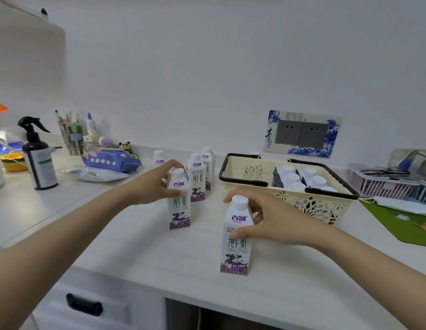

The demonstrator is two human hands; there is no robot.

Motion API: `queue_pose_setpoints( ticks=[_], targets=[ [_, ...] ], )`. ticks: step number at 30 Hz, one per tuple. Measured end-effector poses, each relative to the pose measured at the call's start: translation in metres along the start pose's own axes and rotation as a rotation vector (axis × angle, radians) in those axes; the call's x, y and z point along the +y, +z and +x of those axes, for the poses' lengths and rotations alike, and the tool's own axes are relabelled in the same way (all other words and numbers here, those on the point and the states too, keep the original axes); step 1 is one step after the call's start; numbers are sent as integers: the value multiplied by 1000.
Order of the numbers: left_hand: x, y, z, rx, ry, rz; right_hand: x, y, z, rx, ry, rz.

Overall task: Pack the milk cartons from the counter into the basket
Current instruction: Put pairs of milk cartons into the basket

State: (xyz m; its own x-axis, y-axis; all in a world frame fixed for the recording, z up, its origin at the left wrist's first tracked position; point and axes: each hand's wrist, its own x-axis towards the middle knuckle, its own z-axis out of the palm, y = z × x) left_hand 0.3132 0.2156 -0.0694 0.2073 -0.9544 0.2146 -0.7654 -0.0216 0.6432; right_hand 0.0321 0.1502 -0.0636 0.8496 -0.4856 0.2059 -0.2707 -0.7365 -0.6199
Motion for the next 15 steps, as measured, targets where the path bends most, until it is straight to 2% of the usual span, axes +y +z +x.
queue_pose_setpoints(
  ticks=[6,11,15],
  targets=[
    [18,-20,-13,-9,92,-63,-4,-10,1,68,19,115],
    [86,-71,-11,23,257,-188,-36,-72,12,235,-32,203],
    [136,-83,18,64,379,-227,-49,-121,26,347,-85,199]
  ],
)
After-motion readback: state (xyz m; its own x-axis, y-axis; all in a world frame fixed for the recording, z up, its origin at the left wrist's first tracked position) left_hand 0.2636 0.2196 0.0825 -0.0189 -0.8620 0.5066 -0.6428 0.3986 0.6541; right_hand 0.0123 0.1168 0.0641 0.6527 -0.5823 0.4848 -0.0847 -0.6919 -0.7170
